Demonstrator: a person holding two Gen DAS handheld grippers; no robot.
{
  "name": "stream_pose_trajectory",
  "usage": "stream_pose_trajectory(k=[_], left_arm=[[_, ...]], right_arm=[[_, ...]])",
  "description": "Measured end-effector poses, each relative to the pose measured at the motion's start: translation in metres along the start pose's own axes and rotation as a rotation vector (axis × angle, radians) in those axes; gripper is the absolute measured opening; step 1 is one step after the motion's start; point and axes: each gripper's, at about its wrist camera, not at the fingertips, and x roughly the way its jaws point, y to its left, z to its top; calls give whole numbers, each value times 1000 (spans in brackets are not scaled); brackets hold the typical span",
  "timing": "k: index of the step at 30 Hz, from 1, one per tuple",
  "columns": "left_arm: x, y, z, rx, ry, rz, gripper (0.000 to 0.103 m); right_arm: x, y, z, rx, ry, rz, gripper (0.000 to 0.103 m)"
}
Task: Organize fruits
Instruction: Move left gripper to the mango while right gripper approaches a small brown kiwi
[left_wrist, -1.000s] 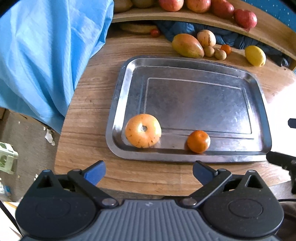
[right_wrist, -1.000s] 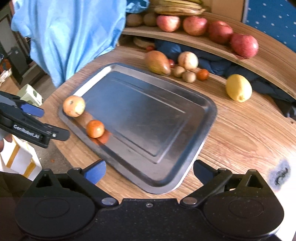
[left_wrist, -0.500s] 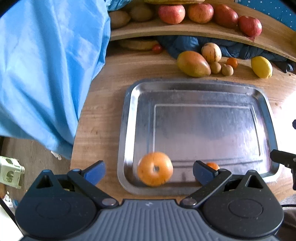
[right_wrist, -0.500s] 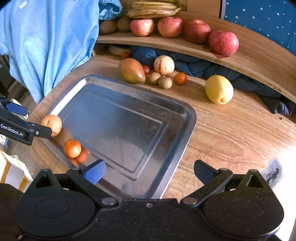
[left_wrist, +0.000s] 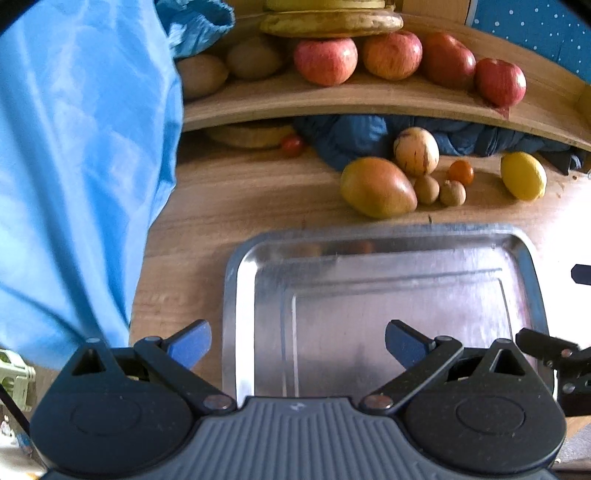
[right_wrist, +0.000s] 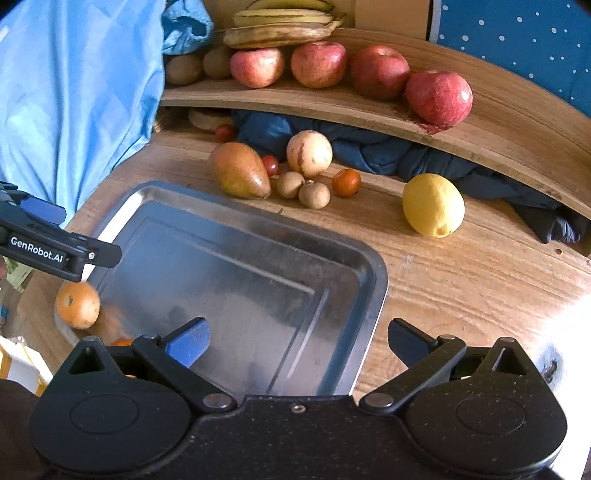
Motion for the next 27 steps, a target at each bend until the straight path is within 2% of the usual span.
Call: stream_pose_trajectory(k=[9,19,27], left_arm=[[24,1,34,9,-17,-34,102],[46,-10,74,5,-43,-142,102],[61,-18,90,24,-33,-208,102]], right_arm=[[18,0,19,59,-6,-53,102],[34,-4,41,90,-45,-146,102],[48,-8,56,93,-65,-185,100]])
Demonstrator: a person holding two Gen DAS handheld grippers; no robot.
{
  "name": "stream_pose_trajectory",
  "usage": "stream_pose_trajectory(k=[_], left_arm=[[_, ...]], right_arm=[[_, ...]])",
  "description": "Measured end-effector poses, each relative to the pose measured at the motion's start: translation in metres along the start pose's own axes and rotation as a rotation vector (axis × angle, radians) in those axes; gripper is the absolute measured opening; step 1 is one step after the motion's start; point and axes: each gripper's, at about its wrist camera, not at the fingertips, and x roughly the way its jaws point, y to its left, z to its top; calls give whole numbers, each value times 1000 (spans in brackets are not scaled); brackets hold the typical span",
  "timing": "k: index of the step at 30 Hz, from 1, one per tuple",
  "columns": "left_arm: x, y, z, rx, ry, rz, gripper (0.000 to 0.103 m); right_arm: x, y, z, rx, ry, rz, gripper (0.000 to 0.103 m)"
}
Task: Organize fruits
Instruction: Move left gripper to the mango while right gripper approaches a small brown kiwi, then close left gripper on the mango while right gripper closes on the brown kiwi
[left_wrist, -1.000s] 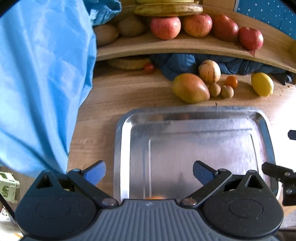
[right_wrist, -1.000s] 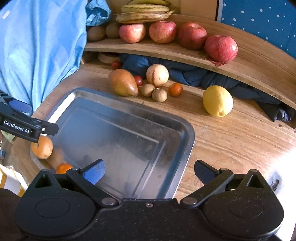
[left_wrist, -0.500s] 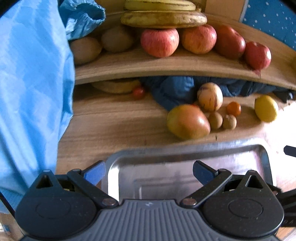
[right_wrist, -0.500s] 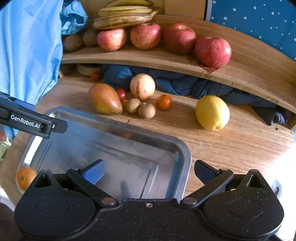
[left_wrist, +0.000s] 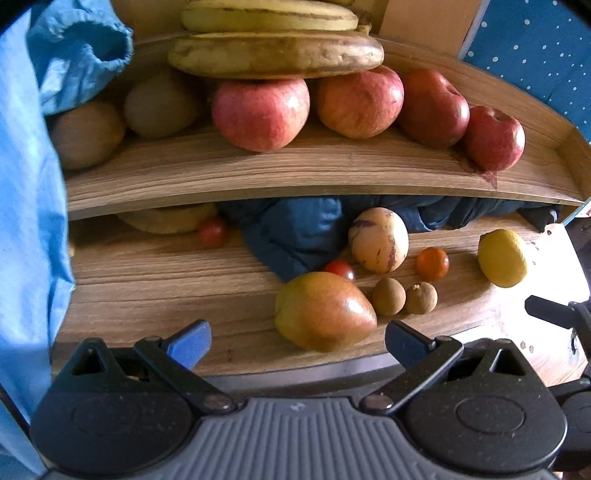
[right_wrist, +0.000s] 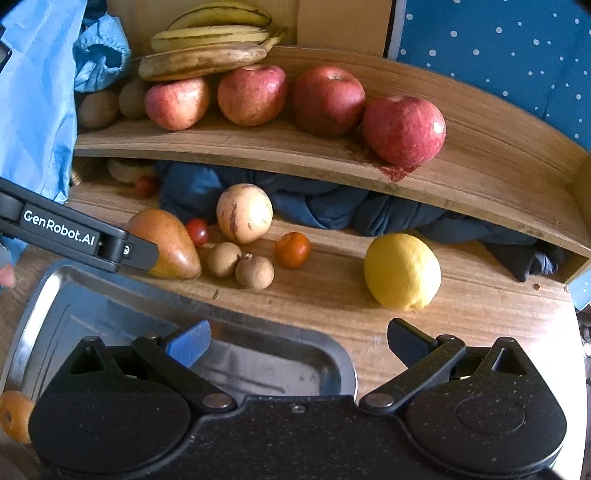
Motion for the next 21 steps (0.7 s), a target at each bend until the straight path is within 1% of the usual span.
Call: stream_pose_trajectory(k=[4,9,16,18,21], left_arm=[[9,0,4,-12,10,-17,102],[13,3,6,-31,3,-55,102],[17,6,8,-53,10,-89,93],[18,7,8,-57,13,-97,91],[19,6,9,-62,19,-109,86]], right_arm=[[10,2,5,-14,2,-7,95],[19,6,10,-34,-5,-1,84],[28,10,17,-48,-6,12,75],[30,10,19,-49,-6,16,71],[32,11,21,-52,1,27,69]])
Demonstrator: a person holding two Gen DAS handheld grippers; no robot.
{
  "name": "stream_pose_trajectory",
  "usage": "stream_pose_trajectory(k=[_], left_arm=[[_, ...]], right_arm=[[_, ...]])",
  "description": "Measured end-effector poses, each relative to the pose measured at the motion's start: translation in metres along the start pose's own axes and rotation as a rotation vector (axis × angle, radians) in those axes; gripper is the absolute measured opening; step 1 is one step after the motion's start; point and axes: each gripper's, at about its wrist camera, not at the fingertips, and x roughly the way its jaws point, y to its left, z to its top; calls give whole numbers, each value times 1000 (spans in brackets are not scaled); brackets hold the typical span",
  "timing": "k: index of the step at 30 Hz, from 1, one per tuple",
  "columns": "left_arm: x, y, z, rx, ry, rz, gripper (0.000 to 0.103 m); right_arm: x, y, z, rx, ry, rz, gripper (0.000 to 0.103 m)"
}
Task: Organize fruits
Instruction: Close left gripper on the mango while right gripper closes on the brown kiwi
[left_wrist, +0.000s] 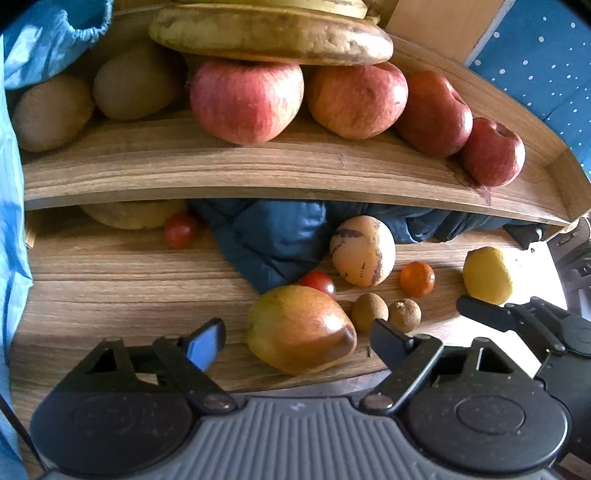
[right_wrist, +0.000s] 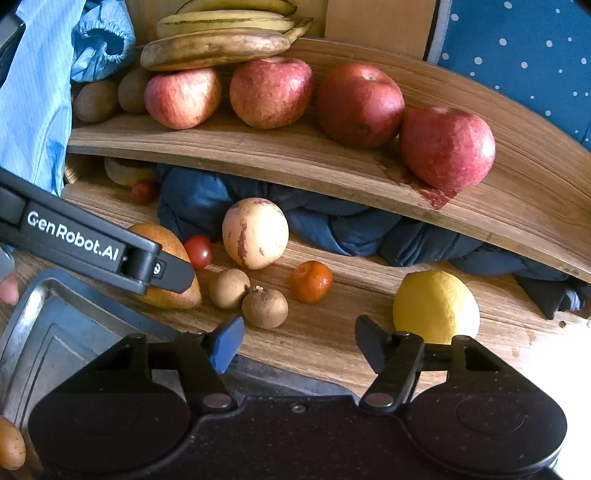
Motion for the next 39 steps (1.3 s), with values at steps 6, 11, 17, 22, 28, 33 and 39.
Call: stream_pose_trajectory(k=[6,11,17,22,28,33,39], left_arm=[[4,-3,0,-4,10,-17,79],[6,-3,2,-11,8,-14,73],[7,-2,3,-14,9,-12,70],[6,-1,3,-17,8,-11,69],[5,-1,3,-19,4,-7,69],[5,-2,2,-21,0,-6,68],[3,-3,0,-19,-1,-7,67]], right_arm=[[5,1,3,-4,8,22,66],[8,2,5,-6,7,39,52],[11,2,7,-5,0,65,43],[12,2,9,-5,-4,82,38],[15,2,9,-2,4,99,29],[14,0,9,5,-2,107,29],[9,-1,9,7,-7,111,29]])
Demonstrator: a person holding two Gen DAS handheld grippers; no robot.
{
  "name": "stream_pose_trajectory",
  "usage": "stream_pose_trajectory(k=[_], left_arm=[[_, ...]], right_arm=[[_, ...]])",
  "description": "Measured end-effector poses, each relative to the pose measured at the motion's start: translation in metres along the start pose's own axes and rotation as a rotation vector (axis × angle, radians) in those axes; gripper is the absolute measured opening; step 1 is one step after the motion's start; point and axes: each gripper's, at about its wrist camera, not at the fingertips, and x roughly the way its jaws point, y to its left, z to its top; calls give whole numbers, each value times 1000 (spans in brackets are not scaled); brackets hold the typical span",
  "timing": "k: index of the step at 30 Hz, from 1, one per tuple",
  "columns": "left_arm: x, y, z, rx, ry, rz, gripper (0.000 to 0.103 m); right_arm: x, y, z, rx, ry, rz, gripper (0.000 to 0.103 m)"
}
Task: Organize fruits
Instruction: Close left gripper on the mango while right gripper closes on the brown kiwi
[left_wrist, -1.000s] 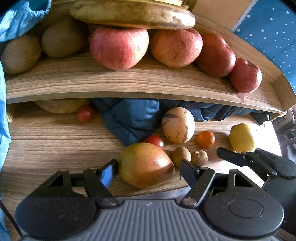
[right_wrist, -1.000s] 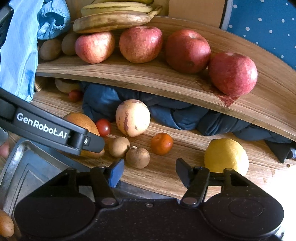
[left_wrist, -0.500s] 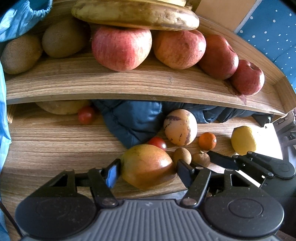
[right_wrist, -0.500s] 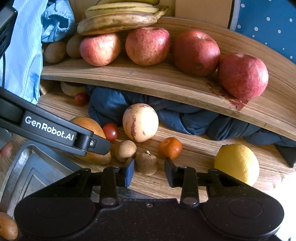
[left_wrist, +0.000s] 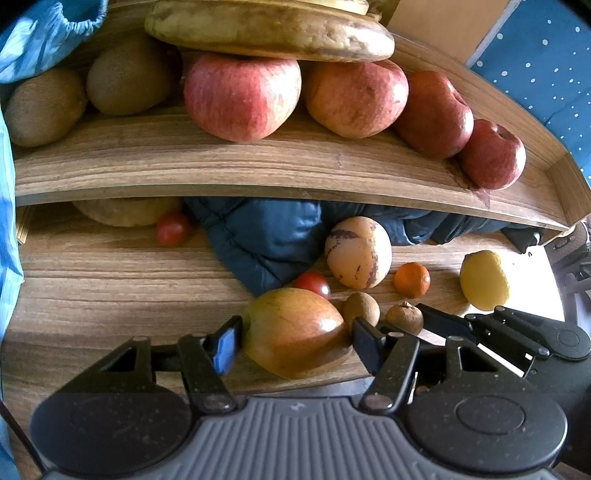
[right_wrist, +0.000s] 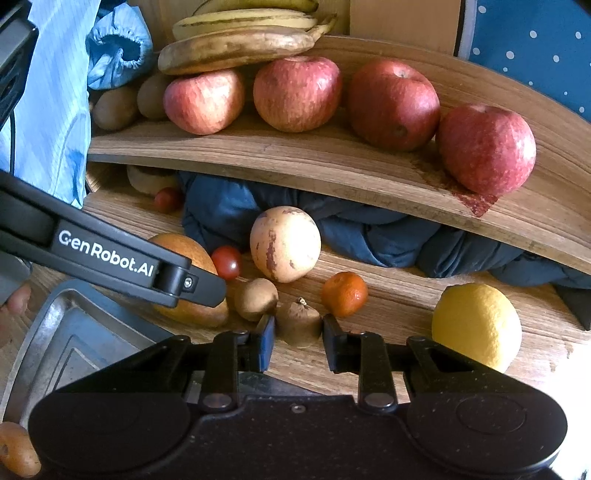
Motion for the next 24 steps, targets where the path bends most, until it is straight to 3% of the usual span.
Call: stream_pose_trajectory(k=[24], left_arm=[[-24,-12,-22,-13,-59,-1,65]], right_arm=[[-34,6,-10,-2,-39,3,29]])
